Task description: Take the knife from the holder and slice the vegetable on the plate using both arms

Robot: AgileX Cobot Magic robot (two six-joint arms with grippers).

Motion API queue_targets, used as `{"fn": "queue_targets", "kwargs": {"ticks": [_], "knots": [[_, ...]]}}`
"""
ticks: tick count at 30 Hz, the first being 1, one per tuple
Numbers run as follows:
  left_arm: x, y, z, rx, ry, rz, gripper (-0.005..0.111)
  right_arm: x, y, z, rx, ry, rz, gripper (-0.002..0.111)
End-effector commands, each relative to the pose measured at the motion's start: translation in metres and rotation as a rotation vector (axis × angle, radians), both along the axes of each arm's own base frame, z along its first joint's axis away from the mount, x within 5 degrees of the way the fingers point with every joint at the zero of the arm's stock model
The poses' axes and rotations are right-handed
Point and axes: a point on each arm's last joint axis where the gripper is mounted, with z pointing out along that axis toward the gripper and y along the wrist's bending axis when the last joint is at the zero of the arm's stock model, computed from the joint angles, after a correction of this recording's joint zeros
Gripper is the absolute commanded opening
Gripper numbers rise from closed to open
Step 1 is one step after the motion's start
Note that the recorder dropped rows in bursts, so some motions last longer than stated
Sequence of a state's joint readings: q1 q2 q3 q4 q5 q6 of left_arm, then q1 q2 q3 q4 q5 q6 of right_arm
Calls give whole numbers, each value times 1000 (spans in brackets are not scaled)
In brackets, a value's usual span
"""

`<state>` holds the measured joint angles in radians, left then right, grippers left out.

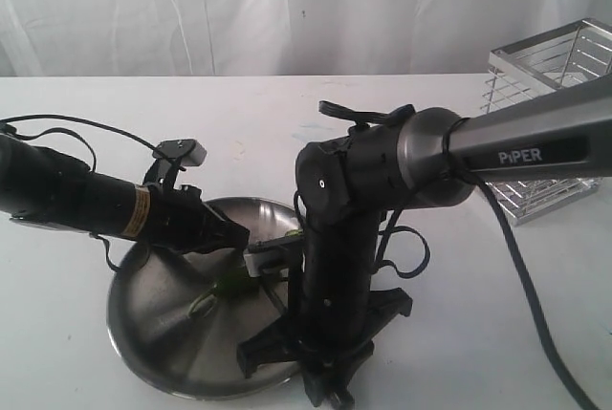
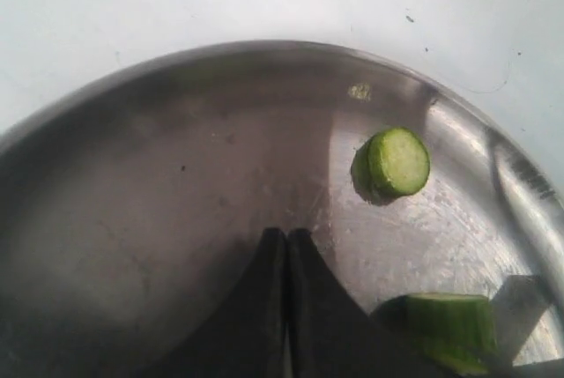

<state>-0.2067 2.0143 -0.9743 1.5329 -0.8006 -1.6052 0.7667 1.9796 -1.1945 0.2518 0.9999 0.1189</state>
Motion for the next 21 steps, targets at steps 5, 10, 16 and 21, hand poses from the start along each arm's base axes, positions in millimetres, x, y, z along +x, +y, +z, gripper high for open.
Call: {"fn": "queue_targets", "kwargs": {"ticks": [5, 10, 16, 21], "knots": [[2, -5, 1, -2, -9, -53, 0, 5, -6, -11, -24, -25, 67, 0], [6, -10, 33, -73, -93, -93, 0, 0, -6, -9, -23, 31, 82, 0], [9, 4, 72, -25, -213, -21, 0, -7, 4, -7, 102, 99, 109, 0], [11, 27, 101, 7, -300, 60, 0, -13, 4, -4, 113, 166, 129, 0]]}}
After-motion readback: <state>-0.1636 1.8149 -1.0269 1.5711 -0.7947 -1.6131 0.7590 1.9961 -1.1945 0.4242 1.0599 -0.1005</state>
